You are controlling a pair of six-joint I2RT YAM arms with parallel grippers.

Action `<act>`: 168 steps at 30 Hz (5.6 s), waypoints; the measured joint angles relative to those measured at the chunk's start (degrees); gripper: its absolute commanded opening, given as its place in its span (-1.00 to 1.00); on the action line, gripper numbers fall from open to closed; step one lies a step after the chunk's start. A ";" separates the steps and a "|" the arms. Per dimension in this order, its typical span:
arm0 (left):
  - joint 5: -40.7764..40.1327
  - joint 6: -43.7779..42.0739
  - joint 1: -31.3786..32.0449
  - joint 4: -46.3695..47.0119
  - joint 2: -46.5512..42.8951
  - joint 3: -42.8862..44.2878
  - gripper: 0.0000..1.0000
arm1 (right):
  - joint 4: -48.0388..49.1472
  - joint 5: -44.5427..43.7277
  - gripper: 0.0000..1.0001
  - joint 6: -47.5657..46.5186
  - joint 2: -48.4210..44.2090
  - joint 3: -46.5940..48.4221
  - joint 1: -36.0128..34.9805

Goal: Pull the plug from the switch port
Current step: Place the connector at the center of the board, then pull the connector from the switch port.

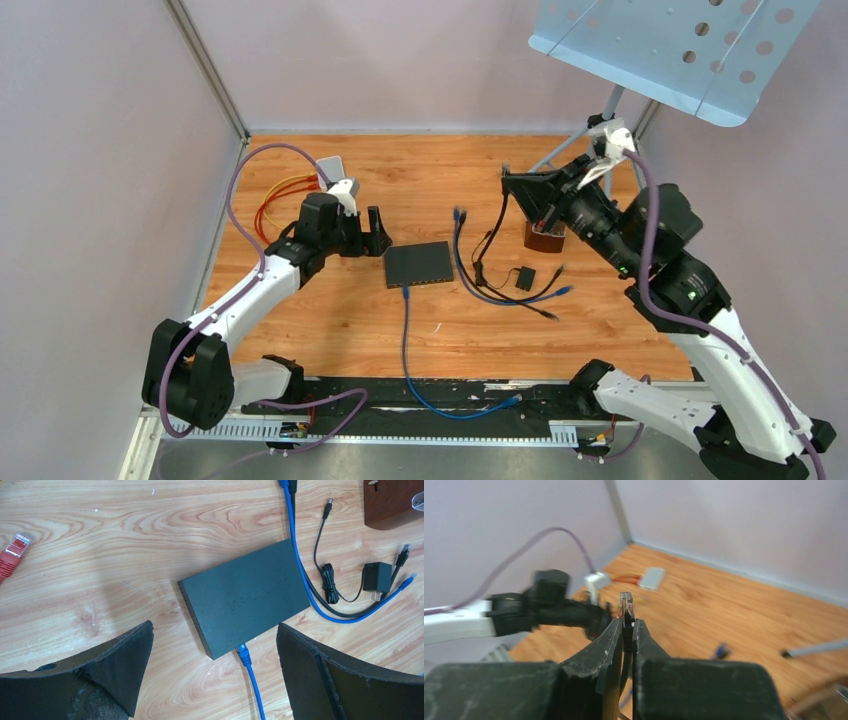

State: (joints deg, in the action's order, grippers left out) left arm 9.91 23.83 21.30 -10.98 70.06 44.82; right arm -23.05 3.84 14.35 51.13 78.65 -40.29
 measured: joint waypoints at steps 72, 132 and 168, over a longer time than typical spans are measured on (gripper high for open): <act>-0.20 0.09 0.00 -1.97 3.50 0.00 1.00 | 15.10 17.00 -0.56 24.37 34.32 -30.40 14.75; 4.24 0.81 -0.02 2.34 20.55 4.15 0.82 | 42.88 13.57 -0.58 51.45 44.48 -40.89 -3.63; 8.96 6.47 -0.87 12.79 23.78 -0.83 0.04 | 56.54 4.92 -0.59 64.04 56.43 -38.53 -7.10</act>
State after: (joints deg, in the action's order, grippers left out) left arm 18.87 30.30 20.43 1.80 93.84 43.99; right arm 33.50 8.75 78.39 107.57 40.12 -47.40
